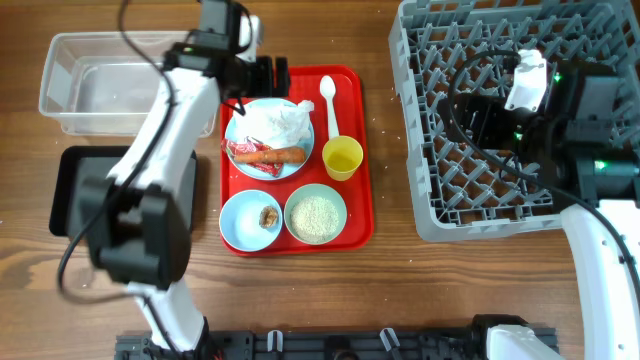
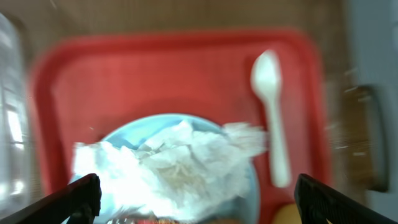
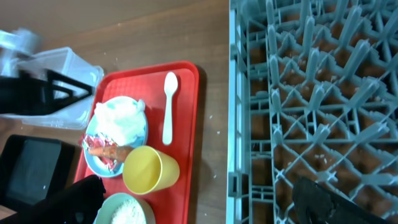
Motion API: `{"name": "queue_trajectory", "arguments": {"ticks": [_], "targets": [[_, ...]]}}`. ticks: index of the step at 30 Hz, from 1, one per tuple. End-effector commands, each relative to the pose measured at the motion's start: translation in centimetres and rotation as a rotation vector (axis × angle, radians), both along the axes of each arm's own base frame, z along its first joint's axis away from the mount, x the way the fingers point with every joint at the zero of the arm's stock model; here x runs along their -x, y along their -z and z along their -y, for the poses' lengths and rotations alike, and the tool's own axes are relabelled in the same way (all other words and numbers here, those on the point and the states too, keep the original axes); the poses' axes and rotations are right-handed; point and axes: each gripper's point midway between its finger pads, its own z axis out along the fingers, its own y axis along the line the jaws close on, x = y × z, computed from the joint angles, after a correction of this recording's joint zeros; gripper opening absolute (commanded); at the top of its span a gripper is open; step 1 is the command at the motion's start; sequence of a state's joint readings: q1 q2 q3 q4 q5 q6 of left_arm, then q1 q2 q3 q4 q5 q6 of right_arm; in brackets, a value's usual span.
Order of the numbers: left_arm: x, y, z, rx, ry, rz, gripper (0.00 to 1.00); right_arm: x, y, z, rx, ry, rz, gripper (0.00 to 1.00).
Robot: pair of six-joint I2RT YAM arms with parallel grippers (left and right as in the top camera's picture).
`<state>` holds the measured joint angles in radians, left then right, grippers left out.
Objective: Sort waste into correct bins and load items into the dishwasher rack
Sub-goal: 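Grasp the white tissue from the plate with the left gripper, then drop the tissue into the clear plastic bin with the left gripper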
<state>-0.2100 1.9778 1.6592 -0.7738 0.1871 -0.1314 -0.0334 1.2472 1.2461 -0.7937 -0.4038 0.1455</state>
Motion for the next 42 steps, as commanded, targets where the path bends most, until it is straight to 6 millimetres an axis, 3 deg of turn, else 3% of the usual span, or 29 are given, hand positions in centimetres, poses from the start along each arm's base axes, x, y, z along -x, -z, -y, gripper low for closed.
{"name": "queue_trajectory", "arguments": {"ticks": [1,4,9,10,11,12,14,15,18,21,24,25,29,30,32,34,37,38,40,42], "targets": [[0.4,6.6,0.7,-0.105,0.033,-0.112,0.97,-0.2,0.0,-0.2,-0.013,0.001,-0.013,1.00],[1.2,10.0,1.1,-0.183,0.044,-0.169,0.94,-0.1,0.2,0.2,0.003,0.016,-0.024,1.00],[2.2,12.4,1.9,-0.264,0.062,-0.200,0.91,0.1,0.5,0.2,0.003,0.016,-0.038,1.00],[2.4,13.0,1.8,-0.282,0.065,-0.207,0.80,0.1,0.5,0.2,0.003,0.016,-0.039,1.00],[2.5,13.5,1.8,-0.293,0.067,-0.215,0.55,0.1,0.5,0.2,0.003,0.016,-0.040,1.00],[2.6,13.9,1.8,-0.295,0.068,-0.224,0.24,0.1,0.5,0.2,0.003,0.016,-0.041,1.00],[2.7,14.1,1.8,-0.296,0.068,-0.230,0.04,0.2,0.6,0.2,0.003,0.016,-0.043,1.00],[2.7,14.1,1.8,-0.296,0.068,-0.229,0.04,0.2,0.6,0.2,0.002,0.017,-0.044,1.00],[2.0,12.7,1.8,-0.282,0.045,-0.206,0.04,0.2,0.6,0.2,0.002,0.017,-0.043,1.00],[-0.1,6.5,1.8,-0.224,-0.034,-0.130,0.04,0.2,0.5,0.2,0.002,0.017,-0.043,1.00],[-1.7,-1.9,0.8,-0.151,-0.119,-0.032,0.04,0.2,0.5,0.2,0.002,0.017,-0.043,1.00],[-1.7,-3.6,0.6,-0.133,-0.125,-0.014,0.04,0.2,0.5,0.2,0.002,0.017,-0.043,1.00],[-1.9,-8.0,-2.5,-0.109,-0.184,0.057,0.04,0.2,0.5,0.2,0.001,0.017,-0.043,1.00],[-2.3,-8.6,-4.8,-0.118,-0.231,0.072,0.04,0.2,0.5,0.2,0.001,0.017,-0.043,1.00],[-3.0,-8.7,-8.3,-0.147,-0.292,0.084,0.04,0.2,0.5,0.2,0.000,0.018,-0.044,1.00],[-4.2,-8.2,-13.5,-0.194,-0.389,0.102,0.04,0.2,0.6,0.2,-0.005,0.023,-0.047,0.99],[-6.0,-6.4,-19.2,-0.217,-0.466,0.120,0.12,0.2,0.6,0.2,-0.017,0.035,-0.056,0.99],[-6.6,-5.4,-20.7,-0.218,-0.494,0.119,0.26,0.2,0.7,0.2,-0.017,0.036,-0.057,0.99],[-7.3,-3.4,-22.5,-0.211,-0.521,0.105,0.70,0.2,0.8,0.2,-0.017,0.036,-0.060,0.99],[-7.5,-2.3,-22.8,-0.209,-0.515,0.086,0.95,0.2,0.8,0.2,-0.017,0.036,-0.060,0.99]]}}
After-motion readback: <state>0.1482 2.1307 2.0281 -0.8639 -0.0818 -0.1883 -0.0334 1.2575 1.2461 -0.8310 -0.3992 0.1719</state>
